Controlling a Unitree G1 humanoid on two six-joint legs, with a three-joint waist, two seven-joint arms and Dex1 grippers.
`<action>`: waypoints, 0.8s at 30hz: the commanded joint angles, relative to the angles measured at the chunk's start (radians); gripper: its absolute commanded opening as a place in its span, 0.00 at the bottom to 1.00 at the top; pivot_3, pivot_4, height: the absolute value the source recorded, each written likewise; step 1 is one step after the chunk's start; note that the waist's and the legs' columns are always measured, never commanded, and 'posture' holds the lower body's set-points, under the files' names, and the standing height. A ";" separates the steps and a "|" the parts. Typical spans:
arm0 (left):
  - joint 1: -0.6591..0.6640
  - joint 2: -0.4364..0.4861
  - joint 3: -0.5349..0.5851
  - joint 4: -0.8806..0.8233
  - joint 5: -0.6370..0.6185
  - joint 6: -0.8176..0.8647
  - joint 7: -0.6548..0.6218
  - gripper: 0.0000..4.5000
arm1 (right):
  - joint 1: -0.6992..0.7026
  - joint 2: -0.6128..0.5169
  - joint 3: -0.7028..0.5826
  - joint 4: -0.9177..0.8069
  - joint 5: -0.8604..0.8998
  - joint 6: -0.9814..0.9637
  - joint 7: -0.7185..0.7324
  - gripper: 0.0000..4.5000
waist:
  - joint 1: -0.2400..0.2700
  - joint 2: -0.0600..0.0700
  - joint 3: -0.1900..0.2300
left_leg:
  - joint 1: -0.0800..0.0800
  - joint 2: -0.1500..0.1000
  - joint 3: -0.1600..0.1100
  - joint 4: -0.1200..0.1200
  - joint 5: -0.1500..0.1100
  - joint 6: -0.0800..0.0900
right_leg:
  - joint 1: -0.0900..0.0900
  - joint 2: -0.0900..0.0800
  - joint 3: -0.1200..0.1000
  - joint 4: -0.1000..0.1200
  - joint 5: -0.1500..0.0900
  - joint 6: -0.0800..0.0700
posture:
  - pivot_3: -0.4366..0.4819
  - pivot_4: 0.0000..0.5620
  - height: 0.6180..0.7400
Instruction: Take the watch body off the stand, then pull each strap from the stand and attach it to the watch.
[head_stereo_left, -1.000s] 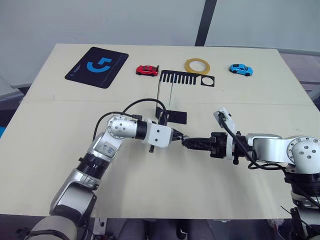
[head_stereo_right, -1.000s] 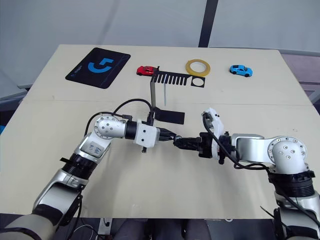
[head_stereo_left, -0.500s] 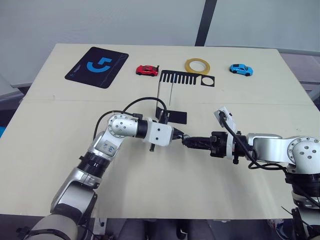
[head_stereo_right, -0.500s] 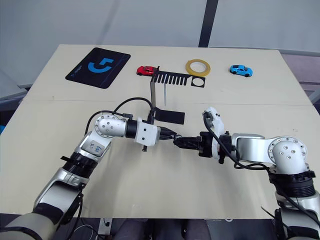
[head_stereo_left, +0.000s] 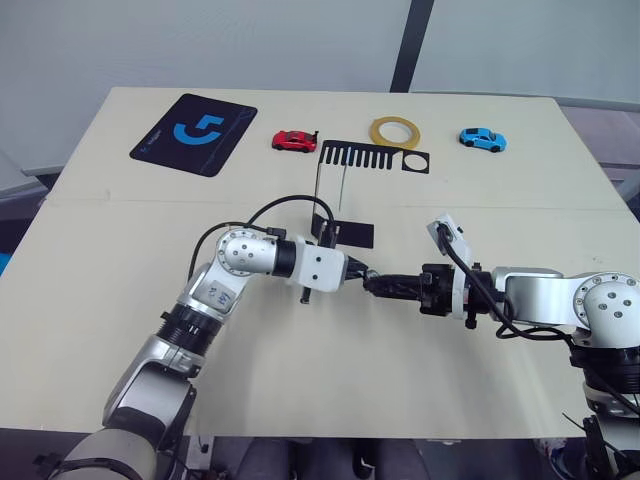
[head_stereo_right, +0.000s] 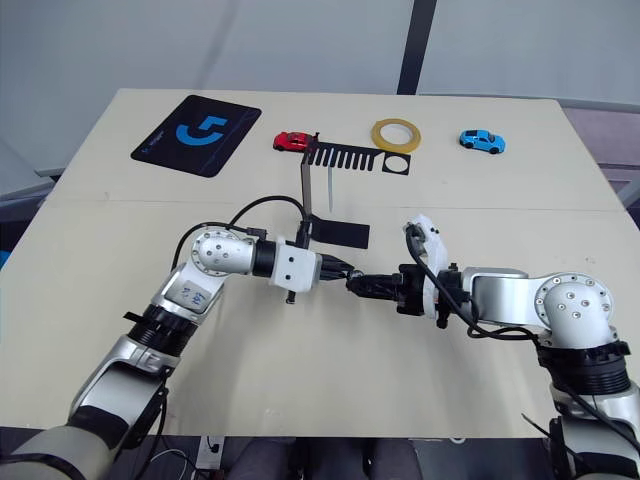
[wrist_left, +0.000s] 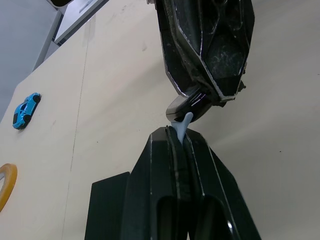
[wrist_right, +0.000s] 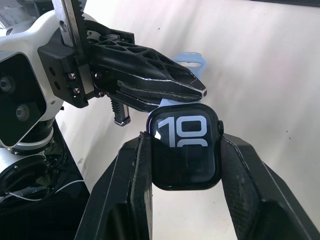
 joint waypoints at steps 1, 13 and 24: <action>-0.026 -0.023 -0.005 -0.028 -0.011 -0.020 0.017 0.00 | 0.001 -0.007 0.003 -0.053 0.033 -0.015 0.013 0.34 | 0.000 0.000 0.000 | 0.000 0.000 0.000 0.000 0.000 0.000 | 0.000 0.000 0.000 0.000 0.000 0.000 | 0.48 0.27 0.93; -0.011 0.012 0.022 -0.074 -0.047 0.064 -0.012 0.17 | -0.002 -0.031 -0.012 -0.071 -0.065 -0.012 0.055 0.34 | 0.000 0.000 0.000 | 0.000 0.000 0.000 0.000 0.000 0.000 | 0.000 0.000 0.000 0.000 0.000 0.000 | 0.48 0.27 0.93; 0.030 0.211 0.122 -0.272 -0.365 0.388 -0.282 0.99 | -0.033 -0.230 0.104 -0.293 -0.619 -0.181 0.549 0.34 | 0.001 0.000 0.000 | -0.002 0.000 0.000 0.001 0.000 0.000 | -0.002 0.000 0.000 0.000 0.000 0.000 | 0.48 0.27 0.93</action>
